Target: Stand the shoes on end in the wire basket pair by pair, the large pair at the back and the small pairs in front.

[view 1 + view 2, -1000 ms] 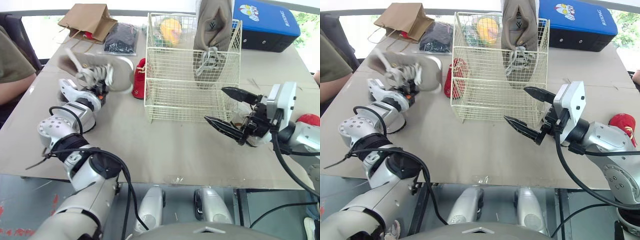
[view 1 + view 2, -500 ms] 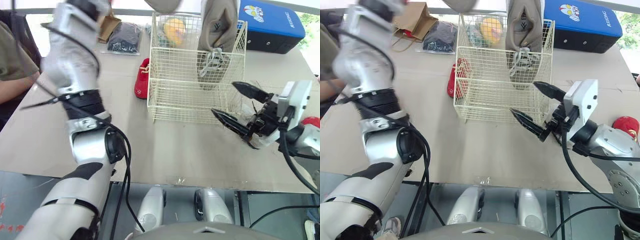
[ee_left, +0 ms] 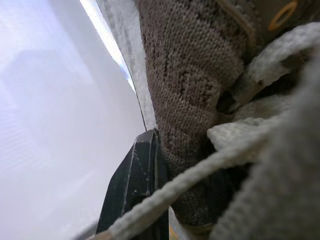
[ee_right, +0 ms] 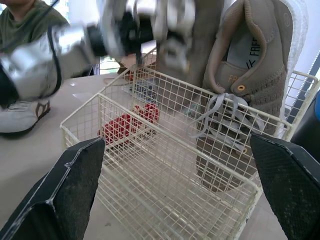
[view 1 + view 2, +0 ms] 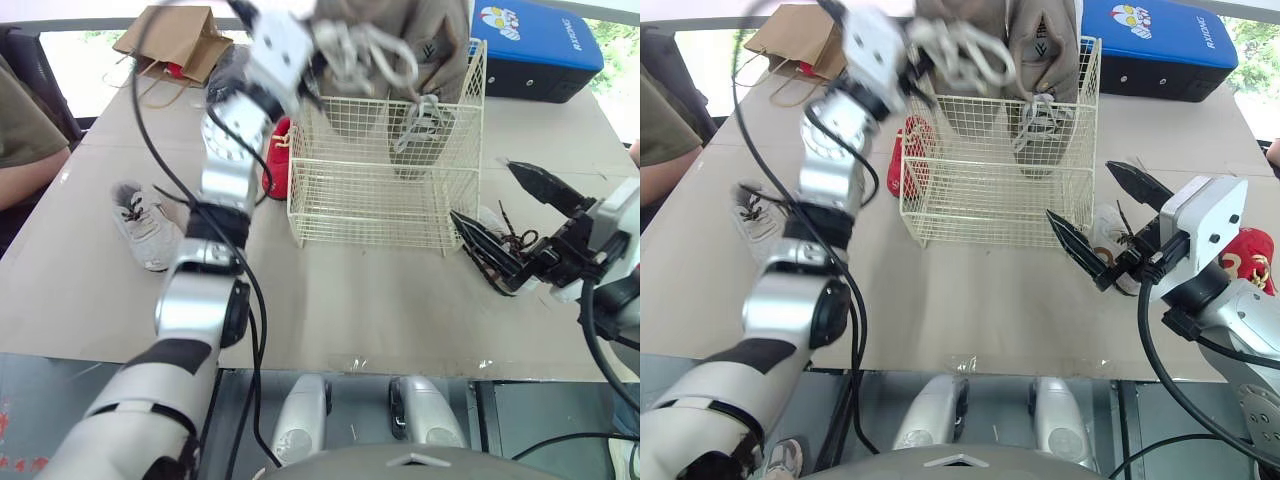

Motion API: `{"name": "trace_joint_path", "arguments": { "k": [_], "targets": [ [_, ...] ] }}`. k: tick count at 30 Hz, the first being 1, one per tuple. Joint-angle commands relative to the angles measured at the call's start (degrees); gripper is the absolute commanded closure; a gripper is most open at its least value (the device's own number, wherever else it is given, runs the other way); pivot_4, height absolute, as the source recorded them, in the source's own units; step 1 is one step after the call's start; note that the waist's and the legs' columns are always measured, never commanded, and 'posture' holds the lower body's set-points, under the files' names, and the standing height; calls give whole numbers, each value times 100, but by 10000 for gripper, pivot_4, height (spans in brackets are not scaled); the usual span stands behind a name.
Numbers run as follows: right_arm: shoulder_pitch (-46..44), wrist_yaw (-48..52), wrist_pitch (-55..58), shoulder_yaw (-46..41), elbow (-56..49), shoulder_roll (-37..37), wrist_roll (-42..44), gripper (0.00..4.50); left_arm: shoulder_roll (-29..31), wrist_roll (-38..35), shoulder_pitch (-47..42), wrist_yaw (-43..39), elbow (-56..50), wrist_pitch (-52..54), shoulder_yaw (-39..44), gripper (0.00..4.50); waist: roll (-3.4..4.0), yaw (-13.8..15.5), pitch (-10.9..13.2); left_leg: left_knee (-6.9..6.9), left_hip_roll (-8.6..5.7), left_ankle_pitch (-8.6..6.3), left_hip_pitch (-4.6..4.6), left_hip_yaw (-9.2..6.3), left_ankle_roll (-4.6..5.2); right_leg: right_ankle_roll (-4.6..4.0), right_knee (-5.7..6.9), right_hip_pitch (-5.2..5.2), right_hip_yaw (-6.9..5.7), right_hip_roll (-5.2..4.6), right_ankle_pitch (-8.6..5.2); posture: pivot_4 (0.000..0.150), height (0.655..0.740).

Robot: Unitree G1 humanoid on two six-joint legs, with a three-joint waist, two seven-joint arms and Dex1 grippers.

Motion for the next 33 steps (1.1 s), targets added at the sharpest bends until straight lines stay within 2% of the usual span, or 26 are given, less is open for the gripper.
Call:
{"name": "trace_joint_path", "arguments": {
  "k": [1, 3, 6, 7, 8, 9, 10, 12, 15, 19, 20, 21, 23, 28, 31, 33],
  "targets": [
    [5, -35, -125, -198, -153, -65, 36, 270, 46, -215, 196, -90, -475, 622, 86, 38483, 10, 2, -6, 1, 0, 0, 8, -1, 0, 0, 1, 9, -1, 0, 0, 1500, 7400],
    [60, -10, -137, -232, -150, -77, 29, 270, 119, -460, 446, -282, -956, 1171, 168, 38483, 15, -31, -8, 1, 0, 0, 18, 1, 0, 1, 1, 19, 0, 1, 0, 1500, 7400],
    [143, 42, -150, -301, -105, -106, 1, 270, 410, -1251, 933, -818, -2028, 2744, 385, 24165, 32, -84, -18, -1, 3, -1, 25, 3, 1, 1, -1, 22, 6, 2, 0, 1500, 7400],
    [200, 93, -149, -348, -82, -140, -20, 270, 597, -1747, 1016, -1087, -2431, 3494, 520, 17674, 37, -90, -21, -3, 3, -1, 28, 4, 1, 1, -1, 22, 7, 3, -1, 1500, 7400],
    [245, 133, -151, -384, -66, -165, -34, 270, 729, -2095, 1068, -1250, -2730, 4034, 616, 14451, 41, -95, -20, -7, 5, -1, 32, 5, 1, 0, 1, 23, 8, 4, -1, 1500, 7400],
    [293, 159, -137, -434, -29, -187, -41, 270, 920, -2630, 1021, -1469, -2935, 4865, 758, 7508, 41, -86, -20, -10, 7, 0, 34, 4, 1, 0, 2, 22, 8, 7, -1, 1500, 7400],
    [363, 165, -121, -495, 7, -207, -40, 270, 1123, -3220, 961, -1725, -3117, 5671, 901, 4939, 41, -74, -19, -10, 8, 0, 37, 1, 1, 0, 4, 26, 4, 7, -2, 1500, 7400],
    [492, 161, -96, -597, 62, -210, -31, 270, 1591, -4195, 881, -2309, -3322, 7167, 1003, 4939, 41, -55, -19, -6, 9, 0, 37, -3, 1, 0, 4, 33, -2, 8, -2, 1500, 7400],
    [823, 30, 41, -987, 238, -176, 47, 135, 2295, -4979, 1039, -3430, -3926, 8057, 722, 4459, 44, -34, -16, -4, 7, -1, 47, -5, 1, 1, -3, 51, -5, 5, -4, 1500, 7400],
    [1567, -195, 125, -1584, 146, -55, -261, 135, 2279, -5236, 1255, -3926, -4651, 8031, 372, 4459, 46, 33, -16, -4, 5, -1, 47, -4, 1, 0, -14, 58, -4, 2, -3, 1500, 7400],
    [1780, -379, 147, -1750, 97, 54, -482, 54, 2171, -5377, 1303, -3937, -4804, 8109, 308, 2147, 47, 35, -16, -6, 5, -1, 49, -3, 1, 0, -13, 58, -4, 3, -3, 1500, 7400],
    [2031, -507, 203, -1934, 25, 160, -581, 54, 2088, -5497, 1351, -3961, -4958, 8194, 214, 2147, 47, 34, -16, -8, 6, -1, 51, -2, 1, 0, -13, 58, -3, 3, -4, 1500, 7400],
    [2594, -711, 468, -2211, -171, 249, -924, 54, 1984, -5373, 1461, -4079, -5245, 8033, -131, 2147, 51, 39, -16, -14, 8, -1, 54, -1, 1, -1, -12, 58, 0, 5, -4, 1500, 7400],
    [3488, -1201, 1511, -2975, -347, 433, -791, 54, 1401, -4744, 1381, -3992, -5270, 7344, -847, 2147, 58, 13, -19, -17, 9, -1, 70, 21, 2, -2, -14, 65, 21, 6, -5, 1500, 7400],
    [3578, -1593, 2383, -3251, -313, 433, -676, 54, 1030, -4439, 1337, -3818, -5159, 7049, -1099, 2147, 57, -15, -20, -18, 9, -2, 84, 31, 3, -26, -20, 77, 31, 6, -19, 1500, 7400],
    [3254, -1804, 2667, -3298, -136, 586, -370, 54, 747, -4370, 1327, -3678, -5079, 6989, -1177, 2147, 57, -19, -19, -17, 9, -2, 85, 31, 3, -26, -21, 79, 31, 6, -19, 1500, 7400]
  ]
}}
